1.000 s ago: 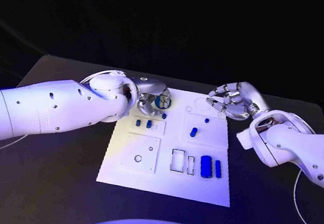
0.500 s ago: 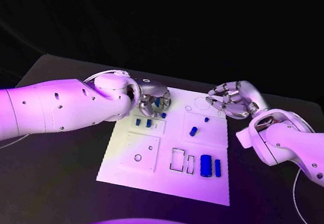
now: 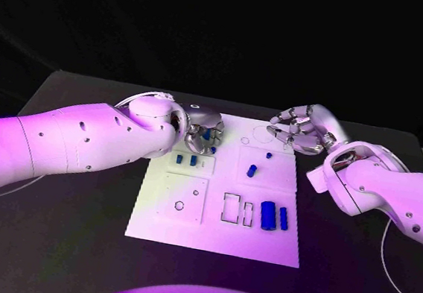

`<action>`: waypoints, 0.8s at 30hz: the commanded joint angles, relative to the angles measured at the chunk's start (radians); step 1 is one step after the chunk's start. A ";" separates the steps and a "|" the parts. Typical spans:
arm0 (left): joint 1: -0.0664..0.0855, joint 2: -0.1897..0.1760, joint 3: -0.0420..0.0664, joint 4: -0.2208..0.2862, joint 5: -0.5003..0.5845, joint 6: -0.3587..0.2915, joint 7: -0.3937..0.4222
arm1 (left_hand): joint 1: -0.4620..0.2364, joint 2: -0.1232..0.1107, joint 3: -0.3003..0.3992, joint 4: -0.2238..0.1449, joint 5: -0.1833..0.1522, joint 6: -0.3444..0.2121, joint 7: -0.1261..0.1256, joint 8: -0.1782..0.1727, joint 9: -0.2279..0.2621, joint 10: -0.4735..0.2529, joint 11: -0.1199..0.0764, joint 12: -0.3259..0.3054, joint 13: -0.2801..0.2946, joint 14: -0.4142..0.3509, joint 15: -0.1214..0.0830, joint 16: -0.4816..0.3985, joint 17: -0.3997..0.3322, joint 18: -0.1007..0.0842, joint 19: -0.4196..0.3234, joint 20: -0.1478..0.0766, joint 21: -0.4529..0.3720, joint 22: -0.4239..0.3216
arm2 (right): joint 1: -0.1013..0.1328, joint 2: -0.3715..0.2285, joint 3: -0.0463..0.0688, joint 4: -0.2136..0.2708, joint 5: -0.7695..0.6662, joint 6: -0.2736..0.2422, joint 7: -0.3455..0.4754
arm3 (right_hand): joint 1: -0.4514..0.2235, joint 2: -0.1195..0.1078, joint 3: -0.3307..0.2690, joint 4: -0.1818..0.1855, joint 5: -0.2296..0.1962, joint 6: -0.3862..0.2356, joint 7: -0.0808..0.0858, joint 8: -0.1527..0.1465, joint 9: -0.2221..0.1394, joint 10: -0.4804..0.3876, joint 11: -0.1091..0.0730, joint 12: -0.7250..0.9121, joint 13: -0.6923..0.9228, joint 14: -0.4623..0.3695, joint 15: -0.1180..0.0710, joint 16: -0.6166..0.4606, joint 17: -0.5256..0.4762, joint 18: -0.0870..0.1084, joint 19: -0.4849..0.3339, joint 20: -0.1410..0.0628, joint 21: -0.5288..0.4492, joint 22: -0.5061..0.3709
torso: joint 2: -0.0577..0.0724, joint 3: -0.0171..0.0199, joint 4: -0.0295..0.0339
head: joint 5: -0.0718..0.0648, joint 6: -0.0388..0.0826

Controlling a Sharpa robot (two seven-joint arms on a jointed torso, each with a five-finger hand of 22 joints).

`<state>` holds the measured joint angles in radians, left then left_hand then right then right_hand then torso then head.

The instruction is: Assemble the parts on the task board

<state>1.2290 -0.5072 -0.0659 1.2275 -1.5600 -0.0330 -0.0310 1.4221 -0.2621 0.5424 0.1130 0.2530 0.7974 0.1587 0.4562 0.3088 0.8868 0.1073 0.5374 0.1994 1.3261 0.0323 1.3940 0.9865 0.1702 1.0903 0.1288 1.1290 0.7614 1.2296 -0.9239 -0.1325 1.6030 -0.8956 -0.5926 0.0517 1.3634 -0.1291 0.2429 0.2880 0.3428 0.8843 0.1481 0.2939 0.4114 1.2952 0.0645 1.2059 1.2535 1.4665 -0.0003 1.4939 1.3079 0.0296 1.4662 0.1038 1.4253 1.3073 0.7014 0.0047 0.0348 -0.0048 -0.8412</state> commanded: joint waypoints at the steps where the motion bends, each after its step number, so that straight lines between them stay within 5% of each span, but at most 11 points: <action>1: -0.001 0.007 0.000 -0.003 -0.006 0.018 -0.001 | 0.002 0.011 0.000 -0.006 -0.006 0.007 0.002 -0.004 -0.001 0.010 -0.002 -0.004 -0.001 0.007 0.002 0.006 0.001 -0.009 0.008 -0.002 0.004 0.003 | -0.001 0.001 0.000 0.003 -0.004 0.003 0.008 | -0.009 -0.004 0.006 -0.001 0.003 -0.007 0.000 0.005 0.002 -0.005 -0.001 -0.007 -0.001 0.065 -0.009 -0.005 0.125 0.009 0.023 -0.007 -0.006 0.171 | 0.000 0.0003 0.0013 | -0.003 -0.002; 24: -0.012 0.027 -0.002 -0.029 -0.001 0.066 -0.001 | 0.000 0.027 0.013 -0.019 -0.010 0.036 -0.006 -0.008 -0.003 0.041 -0.011 -0.005 -0.008 0.027 -0.006 0.023 0.020 -0.016 0.031 -0.006 0.040 0.049 | 0.000 0.000 0.000 0.005 -0.004 0.004 0.006 | -0.010 -0.005 0.009 -0.001 0.004 -0.007 0.000 0.007 0.002 -0.006 -0.001 -0.010 -0.004 0.065 -0.009 -0.007 0.122 0.010 0.022 -0.008 -0.008 0.170 | -0.002 0.0000 0.0021 | -0.007 -0.009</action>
<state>1.2242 -0.4832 -0.0639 1.2012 -1.5606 -0.0096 -0.0320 1.4224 -0.2461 0.5562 0.0992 0.2492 0.8276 0.1497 0.4524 0.3069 0.9209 0.0947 0.5361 0.1935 1.3477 0.0253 1.4123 1.0055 0.1703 1.1170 0.1233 1.1655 0.8094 1.2296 -0.9241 -0.1325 1.6061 -0.8955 -0.5926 0.0517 1.3595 -0.1330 0.2457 0.2852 0.3428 0.8843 0.1481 0.2938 0.4121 1.2953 0.0645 1.1994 1.2507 1.4665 -0.0003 1.4899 1.3076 0.0297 1.4662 0.1038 1.4192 1.3079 0.6999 0.0047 0.0360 -0.0115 -0.8490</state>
